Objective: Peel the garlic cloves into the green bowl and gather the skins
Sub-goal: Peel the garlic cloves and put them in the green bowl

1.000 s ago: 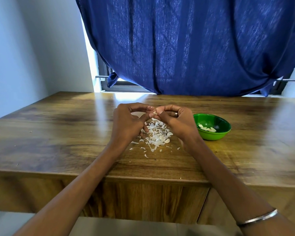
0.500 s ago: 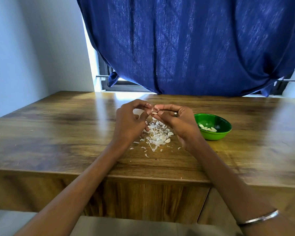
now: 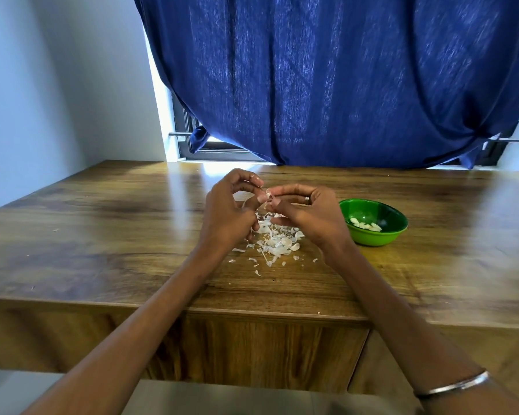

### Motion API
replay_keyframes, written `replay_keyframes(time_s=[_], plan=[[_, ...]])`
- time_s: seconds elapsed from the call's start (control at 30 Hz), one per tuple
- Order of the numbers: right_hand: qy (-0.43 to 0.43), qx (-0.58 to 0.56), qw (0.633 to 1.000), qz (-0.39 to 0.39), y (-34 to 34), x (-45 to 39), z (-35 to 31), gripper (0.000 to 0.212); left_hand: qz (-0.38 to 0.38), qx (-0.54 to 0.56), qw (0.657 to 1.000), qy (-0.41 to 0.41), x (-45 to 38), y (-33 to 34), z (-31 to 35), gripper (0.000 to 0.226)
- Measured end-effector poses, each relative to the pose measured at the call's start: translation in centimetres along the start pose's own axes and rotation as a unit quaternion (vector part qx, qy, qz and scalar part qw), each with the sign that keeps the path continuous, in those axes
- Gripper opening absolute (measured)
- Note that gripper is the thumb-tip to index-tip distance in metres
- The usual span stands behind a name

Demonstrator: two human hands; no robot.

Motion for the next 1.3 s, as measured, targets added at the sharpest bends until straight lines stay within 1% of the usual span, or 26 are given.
replay_keyframes(time_s=[0.13,0.23,0.3,0.47,0.57,0.67,0.73,0.87,0.97,1.2,1.3], plan=[[-0.015,0.029,0.999,0.005,-0.1,0.0,-0.1,0.014,0.000,0.002,1.000,-0.002,0.1,0.1,0.1,0.020],[-0.010,0.016,1.000,0.004,0.0,0.0,-0.1,0.015,0.002,-0.005,1.000,0.002,0.1,0.1,0.3,0.022],[-0.014,0.040,0.999,0.007,0.0,0.0,-0.1,0.015,0.002,-0.011,1.000,0.003,0.1,0.0,0.3,0.021],[-0.018,0.106,0.994,0.023,-0.2,0.0,0.1,0.010,-0.008,-0.020,1.000,0.006,0.3,0.2,0.5,0.024],[-0.025,0.114,0.993,0.015,0.0,0.0,0.0,0.004,-0.016,-0.028,0.999,0.004,0.1,0.3,0.1,0.023],[-0.028,0.120,0.992,0.010,0.0,0.1,-0.2,0.013,-0.024,-0.051,0.998,0.007,-0.2,0.4,-0.4,0.022],[-0.026,0.100,0.995,0.003,0.2,0.2,-0.4,0.014,-0.028,-0.049,0.998,0.014,-0.2,0.4,-0.4,0.023],[-0.023,0.035,0.999,-0.010,0.3,0.2,-0.5,0.010,-0.021,-0.028,0.999,0.018,-0.2,0.3,-0.1,0.022],[-0.027,0.047,0.998,-0.022,0.5,0.1,-0.5,0.008,-0.025,0.013,1.000,0.000,-0.2,0.2,-0.2,0.016],[-0.055,0.069,0.996,-0.017,0.4,0.1,-0.5,0.006,-0.037,0.109,0.993,-0.041,-0.2,0.1,-0.7,0.008],[-0.063,0.088,0.994,-0.006,0.5,0.0,-0.4,0.007,-0.053,0.112,0.992,-0.029,0.0,0.2,-0.5,0.005]])
Point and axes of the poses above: each hand's wrist, its own x-axis away from the middle knuckle, its own y-axis out of the palm, z = x × y, the point moved 4 cm from there along -x, towards the middle knuckle, and after that the axes turned 15 degrees about -z, right-handed, at the moved point
